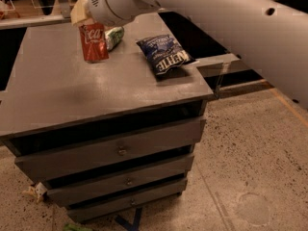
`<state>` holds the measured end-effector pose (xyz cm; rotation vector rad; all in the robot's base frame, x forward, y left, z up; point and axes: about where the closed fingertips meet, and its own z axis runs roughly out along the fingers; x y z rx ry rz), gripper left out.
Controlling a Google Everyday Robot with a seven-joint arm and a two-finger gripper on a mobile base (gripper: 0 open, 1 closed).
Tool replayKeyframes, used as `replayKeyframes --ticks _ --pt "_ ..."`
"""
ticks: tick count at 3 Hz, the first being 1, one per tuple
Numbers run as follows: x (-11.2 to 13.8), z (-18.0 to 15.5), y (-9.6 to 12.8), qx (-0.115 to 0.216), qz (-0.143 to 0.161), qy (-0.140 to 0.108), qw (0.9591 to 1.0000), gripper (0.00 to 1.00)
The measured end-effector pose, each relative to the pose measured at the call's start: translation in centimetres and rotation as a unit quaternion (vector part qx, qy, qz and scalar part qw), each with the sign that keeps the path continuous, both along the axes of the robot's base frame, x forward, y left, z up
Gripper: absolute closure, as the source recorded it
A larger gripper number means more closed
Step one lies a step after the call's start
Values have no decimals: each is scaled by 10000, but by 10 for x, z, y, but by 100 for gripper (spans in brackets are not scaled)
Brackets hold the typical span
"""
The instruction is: Place coke can upright
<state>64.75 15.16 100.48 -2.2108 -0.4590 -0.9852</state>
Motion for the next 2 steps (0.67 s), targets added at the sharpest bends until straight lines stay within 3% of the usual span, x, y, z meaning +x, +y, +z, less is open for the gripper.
replayKeyframes --ticks 1,2 --pt "3 -10 2 -46 377 -419 9984 100" --pt "1 -10 4 -169 509 -597 9968 100"
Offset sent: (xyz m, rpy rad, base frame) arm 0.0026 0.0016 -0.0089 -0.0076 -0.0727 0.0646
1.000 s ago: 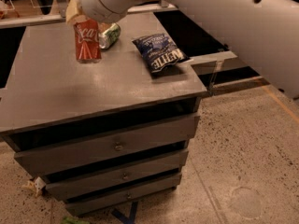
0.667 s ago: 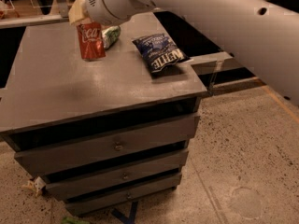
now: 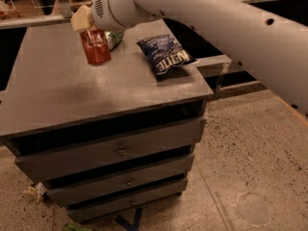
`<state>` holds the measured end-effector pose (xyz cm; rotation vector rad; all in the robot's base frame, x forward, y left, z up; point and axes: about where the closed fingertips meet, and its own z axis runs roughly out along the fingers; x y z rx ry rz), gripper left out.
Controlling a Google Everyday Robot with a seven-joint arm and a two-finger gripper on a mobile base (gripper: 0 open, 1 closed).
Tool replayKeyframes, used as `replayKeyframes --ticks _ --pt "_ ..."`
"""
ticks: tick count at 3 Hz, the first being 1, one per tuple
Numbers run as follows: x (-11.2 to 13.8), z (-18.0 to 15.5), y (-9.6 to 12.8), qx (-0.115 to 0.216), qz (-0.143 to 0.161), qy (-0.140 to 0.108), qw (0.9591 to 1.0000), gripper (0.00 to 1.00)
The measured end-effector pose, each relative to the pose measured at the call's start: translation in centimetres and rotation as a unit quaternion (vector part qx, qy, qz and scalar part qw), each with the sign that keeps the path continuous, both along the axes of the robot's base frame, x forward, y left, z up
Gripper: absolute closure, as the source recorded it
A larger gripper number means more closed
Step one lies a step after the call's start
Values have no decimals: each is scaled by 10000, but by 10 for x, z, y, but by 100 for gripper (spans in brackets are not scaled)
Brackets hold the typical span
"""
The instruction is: Place coke can upright
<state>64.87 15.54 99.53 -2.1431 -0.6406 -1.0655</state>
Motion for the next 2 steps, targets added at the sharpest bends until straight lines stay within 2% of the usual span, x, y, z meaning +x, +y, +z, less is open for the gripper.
replayKeyframes --ticks 1,2 --pt "-3 -3 3 152 60 -69 9998 100" --pt "-7 -14 8 389 268 -333 9983 100"
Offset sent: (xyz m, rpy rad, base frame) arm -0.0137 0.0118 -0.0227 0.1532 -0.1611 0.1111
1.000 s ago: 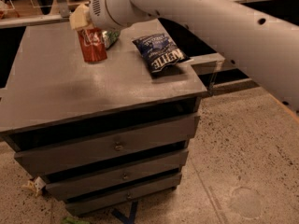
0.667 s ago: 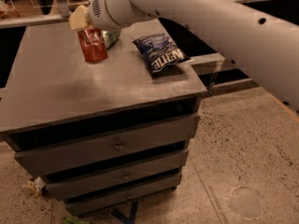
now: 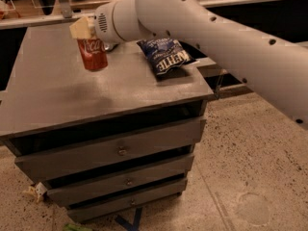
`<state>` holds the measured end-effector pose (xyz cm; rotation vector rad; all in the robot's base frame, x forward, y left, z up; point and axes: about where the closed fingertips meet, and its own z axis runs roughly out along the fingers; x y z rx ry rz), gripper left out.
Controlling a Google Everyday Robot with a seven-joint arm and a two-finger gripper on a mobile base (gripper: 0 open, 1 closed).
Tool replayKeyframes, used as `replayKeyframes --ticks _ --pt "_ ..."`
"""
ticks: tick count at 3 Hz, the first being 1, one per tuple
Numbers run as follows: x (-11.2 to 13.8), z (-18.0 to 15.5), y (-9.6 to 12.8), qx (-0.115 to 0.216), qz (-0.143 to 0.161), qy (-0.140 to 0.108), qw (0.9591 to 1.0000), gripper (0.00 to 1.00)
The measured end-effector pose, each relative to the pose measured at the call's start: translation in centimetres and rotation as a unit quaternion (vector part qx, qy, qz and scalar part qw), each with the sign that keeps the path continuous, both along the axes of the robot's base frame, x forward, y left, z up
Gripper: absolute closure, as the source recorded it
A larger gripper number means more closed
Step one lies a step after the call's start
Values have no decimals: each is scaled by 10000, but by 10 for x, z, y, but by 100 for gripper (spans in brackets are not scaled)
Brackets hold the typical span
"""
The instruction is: Place coke can upright
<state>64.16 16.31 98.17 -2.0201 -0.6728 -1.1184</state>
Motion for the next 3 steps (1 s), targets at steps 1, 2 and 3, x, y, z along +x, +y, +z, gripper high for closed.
replayKeyframes --ticks 1,2,3 --pt "-8 -8 6 97 315 -343 9989 100" --pt "-19 -26 7 146 377 -837 9957 100" --pt "-14 -18 7 280 235 -976 9946 100"
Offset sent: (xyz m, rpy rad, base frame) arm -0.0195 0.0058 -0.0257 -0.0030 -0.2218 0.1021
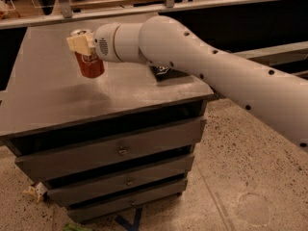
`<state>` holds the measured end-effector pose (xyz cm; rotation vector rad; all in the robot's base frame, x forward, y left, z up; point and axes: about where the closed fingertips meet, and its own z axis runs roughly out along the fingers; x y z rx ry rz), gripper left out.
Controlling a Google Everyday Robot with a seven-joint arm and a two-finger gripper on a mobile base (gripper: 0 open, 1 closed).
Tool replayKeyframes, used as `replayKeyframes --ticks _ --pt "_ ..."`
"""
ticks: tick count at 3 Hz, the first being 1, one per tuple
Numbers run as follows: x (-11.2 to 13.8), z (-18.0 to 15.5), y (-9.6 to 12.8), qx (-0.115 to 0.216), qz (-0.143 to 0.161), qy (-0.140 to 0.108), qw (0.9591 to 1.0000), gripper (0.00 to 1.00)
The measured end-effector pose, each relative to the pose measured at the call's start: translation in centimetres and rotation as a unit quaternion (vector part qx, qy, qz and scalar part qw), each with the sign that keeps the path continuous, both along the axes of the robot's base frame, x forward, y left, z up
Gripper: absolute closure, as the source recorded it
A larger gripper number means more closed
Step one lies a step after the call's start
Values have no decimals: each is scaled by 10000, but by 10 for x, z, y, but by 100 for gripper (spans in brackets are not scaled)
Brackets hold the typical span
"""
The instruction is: Place coke can upright
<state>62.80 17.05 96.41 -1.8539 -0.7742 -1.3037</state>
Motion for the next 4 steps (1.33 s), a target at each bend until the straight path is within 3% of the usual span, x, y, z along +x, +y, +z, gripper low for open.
replayKeyframes --ticks 2,3,4 --pt "-15 -20 6 -159 335 11 9993 100" --pt "-21 -26 6 -62 420 -59 9991 100" --pt "-24 -28 5 178 431 -309 9984 100"
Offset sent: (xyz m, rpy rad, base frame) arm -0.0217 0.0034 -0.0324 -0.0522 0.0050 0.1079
